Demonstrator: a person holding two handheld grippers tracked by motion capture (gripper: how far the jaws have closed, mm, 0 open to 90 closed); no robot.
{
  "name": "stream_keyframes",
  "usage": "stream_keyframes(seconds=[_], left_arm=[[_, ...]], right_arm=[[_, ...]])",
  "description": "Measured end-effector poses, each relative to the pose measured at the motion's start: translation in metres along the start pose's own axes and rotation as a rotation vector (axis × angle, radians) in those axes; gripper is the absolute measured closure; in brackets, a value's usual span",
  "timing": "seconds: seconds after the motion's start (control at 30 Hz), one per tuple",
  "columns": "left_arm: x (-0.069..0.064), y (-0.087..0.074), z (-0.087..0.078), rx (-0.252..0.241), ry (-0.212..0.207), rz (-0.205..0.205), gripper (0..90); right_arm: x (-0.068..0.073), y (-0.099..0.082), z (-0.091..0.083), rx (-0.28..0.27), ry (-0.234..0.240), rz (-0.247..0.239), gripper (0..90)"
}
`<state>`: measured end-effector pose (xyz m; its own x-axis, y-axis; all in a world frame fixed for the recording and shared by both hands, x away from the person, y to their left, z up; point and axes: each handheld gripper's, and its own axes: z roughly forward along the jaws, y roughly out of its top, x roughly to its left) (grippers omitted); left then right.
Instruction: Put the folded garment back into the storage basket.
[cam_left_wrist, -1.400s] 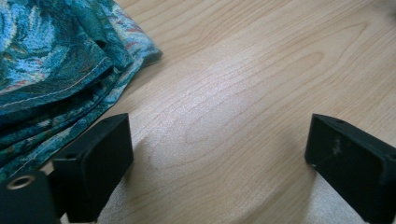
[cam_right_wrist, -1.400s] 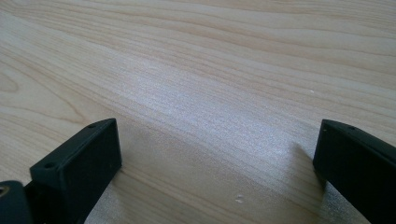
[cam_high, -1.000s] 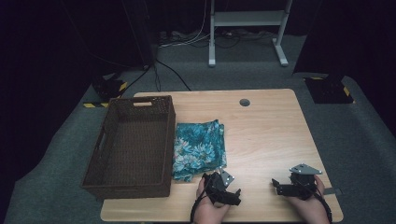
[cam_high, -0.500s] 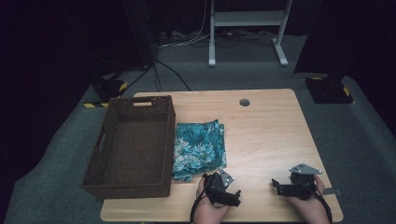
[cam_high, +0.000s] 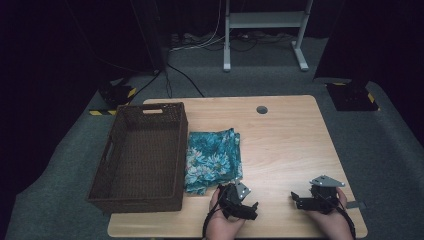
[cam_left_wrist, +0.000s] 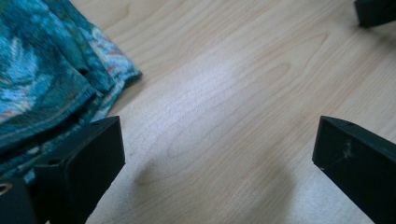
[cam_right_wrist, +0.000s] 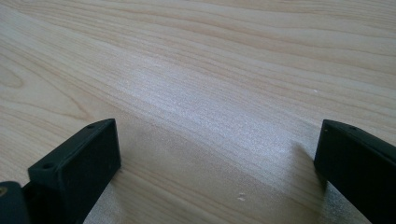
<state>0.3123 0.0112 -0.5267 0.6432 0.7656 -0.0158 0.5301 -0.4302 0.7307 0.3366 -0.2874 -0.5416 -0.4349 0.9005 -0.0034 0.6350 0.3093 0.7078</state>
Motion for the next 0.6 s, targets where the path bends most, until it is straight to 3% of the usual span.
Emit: stream_keyframes(seconds=[0.03, 0.23, 0.6], left_arm=[[0.004, 0.004, -0.003, -0.001, -0.017, -0.033, 2.0], [0.014, 0.016, -0.011, -0.036, -0.017, -0.061, 3.5], [0.036, 0.037, -0.007, -0.035, 0.029, -0.064, 5.3]], right_arm=[[0.000, 0.001, 0.001, -0.001, 0.000, -0.001, 0.4], [0.000, 0.000, 0.000, -0.001, 0.005, -0.003, 0.5], [0.000, 0.001, 0.001, 0.000, 0.012, -0.006, 0.6]])
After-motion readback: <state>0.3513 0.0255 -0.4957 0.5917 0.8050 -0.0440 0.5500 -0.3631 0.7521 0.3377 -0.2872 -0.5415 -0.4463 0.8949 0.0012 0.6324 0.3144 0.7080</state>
